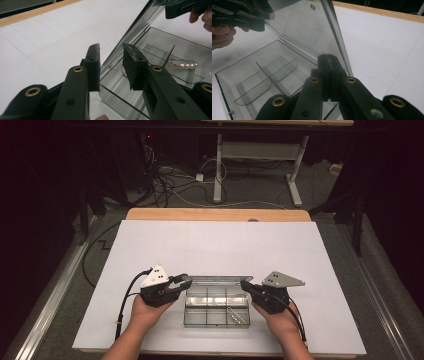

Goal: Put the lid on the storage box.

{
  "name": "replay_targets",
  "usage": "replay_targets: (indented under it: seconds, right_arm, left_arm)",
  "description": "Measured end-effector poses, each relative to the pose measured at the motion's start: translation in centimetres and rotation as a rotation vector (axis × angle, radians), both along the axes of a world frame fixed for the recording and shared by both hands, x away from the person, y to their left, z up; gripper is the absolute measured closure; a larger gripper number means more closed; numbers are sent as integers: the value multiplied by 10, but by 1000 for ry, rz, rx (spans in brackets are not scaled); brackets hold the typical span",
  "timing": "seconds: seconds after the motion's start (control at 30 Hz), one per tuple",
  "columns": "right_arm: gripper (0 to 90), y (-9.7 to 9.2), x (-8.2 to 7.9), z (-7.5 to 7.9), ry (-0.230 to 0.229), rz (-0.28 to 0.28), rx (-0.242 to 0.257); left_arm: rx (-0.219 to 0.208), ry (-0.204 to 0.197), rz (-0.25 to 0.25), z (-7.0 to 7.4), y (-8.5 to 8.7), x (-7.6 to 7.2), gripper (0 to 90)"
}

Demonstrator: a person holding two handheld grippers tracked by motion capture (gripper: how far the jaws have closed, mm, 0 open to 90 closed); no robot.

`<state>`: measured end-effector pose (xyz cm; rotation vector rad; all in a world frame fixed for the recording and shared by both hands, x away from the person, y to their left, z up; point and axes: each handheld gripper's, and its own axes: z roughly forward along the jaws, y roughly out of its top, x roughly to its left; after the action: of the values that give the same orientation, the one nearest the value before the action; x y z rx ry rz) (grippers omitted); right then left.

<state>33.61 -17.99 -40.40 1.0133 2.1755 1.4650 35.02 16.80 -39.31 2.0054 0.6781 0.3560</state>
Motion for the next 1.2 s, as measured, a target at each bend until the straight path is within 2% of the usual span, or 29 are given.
replay_targets:
  seconds: [0.27, 0.47, 0.53, 0.7, 0.83, 1.03, 1.2]
  right_arm:
    - [900, -1, -4, -2, -2, 4, -2]
    - [900, -1, -7, -4, -4, 4, -7]
    - [900, -1, -8, -5, -3, 5, -7]
    - [900, -1, -12, -8, -3, 7, -13]
    - [900, -2, -16, -9, -3, 9, -13]
    - [900, -3, -21, -11, -3, 11, -13]
    - [900, -4, -24, -13, -4, 12, -10]
  left_arm:
    - [-1, 34, 10, -4, 4, -4, 554]
    - [-12, 102, 14, -14, 17, -16, 537]
    - [-28, 117, 13, -15, 19, -21, 555]
    - [-38, 124, -14, -14, 12, -27, 699]
    - [-50, 109, -33, -12, 5, -30, 806]
    - [-74, 97, -50, -10, 2, -34, 846]
    - [-78, 95, -60, -10, 1, -37, 854]
